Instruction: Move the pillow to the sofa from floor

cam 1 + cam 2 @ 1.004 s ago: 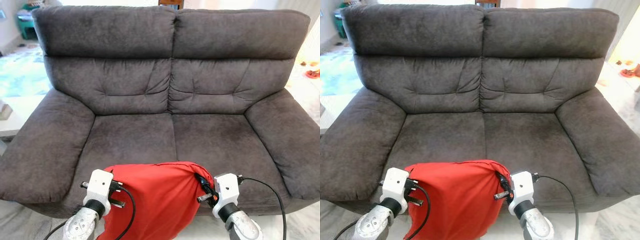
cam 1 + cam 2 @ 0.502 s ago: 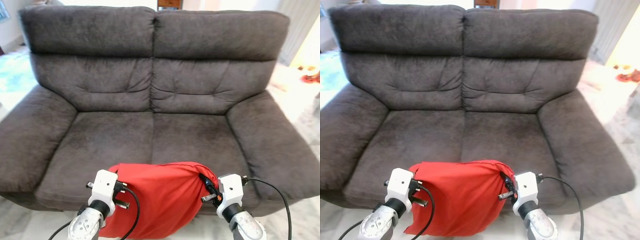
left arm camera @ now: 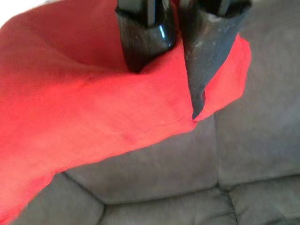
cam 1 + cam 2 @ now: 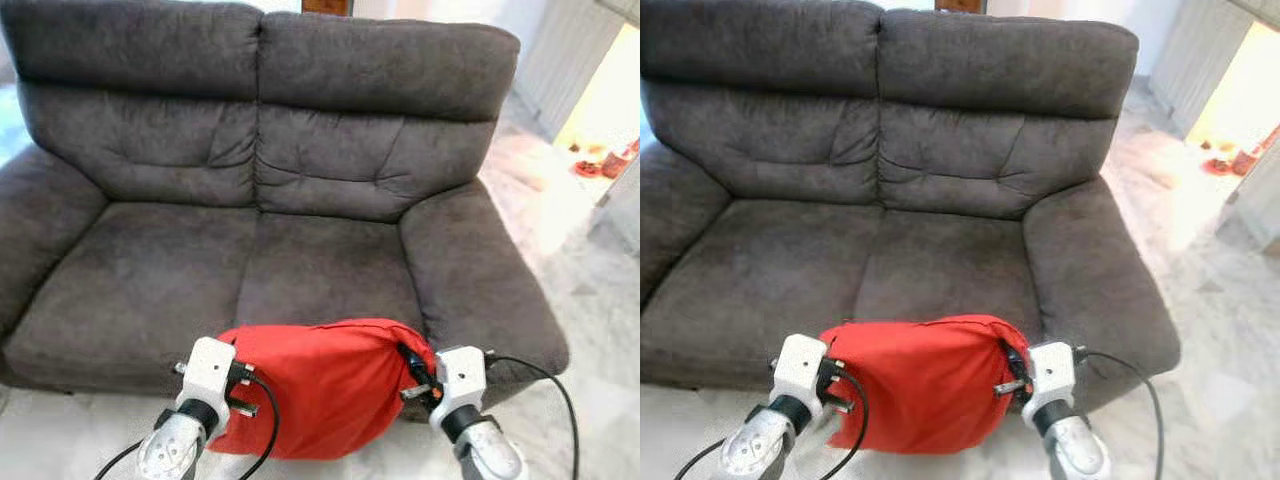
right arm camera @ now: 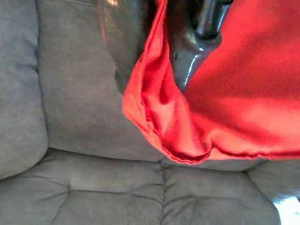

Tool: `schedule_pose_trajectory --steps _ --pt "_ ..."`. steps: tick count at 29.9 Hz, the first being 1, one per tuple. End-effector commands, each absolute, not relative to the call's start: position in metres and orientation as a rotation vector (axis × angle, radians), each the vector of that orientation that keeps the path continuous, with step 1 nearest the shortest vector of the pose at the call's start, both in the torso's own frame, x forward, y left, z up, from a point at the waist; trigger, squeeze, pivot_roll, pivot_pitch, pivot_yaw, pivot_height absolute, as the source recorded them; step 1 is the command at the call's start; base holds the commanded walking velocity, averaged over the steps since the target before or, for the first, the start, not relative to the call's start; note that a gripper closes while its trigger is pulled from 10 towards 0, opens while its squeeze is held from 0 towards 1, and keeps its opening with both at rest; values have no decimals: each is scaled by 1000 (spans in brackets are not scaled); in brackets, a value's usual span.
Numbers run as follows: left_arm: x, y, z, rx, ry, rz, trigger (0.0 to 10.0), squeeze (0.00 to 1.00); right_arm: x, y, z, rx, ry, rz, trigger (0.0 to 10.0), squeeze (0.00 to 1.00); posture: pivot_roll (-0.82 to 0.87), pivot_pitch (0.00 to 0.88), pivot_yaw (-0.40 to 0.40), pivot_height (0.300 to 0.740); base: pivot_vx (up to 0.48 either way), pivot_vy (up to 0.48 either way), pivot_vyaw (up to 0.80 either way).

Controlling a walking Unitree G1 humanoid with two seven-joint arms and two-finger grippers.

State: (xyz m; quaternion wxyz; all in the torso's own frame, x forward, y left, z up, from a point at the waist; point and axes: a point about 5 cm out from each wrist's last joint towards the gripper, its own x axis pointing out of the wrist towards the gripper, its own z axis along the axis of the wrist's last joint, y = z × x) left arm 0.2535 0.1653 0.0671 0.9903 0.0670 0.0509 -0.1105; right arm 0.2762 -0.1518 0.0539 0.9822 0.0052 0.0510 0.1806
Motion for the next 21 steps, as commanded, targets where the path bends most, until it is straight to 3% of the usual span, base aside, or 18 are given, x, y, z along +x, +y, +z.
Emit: schedule_pose_trajectory --steps 1,13,21 --pt "260 163 85 135 10 -231 10000 0 279 -155 64 7 47 355 10000 0 69 116 -5 740 0 0 0" --pt "264 158 107 157 -70 -272 10000 0 281 -156 70 22 17 333 10000 0 67 114 -4 740 0 0 0" --pt "263 170 131 212 -172 -187 10000 0 289 -155 103 37 -127 302 10000 0 66 116 1 740 0 0 0"
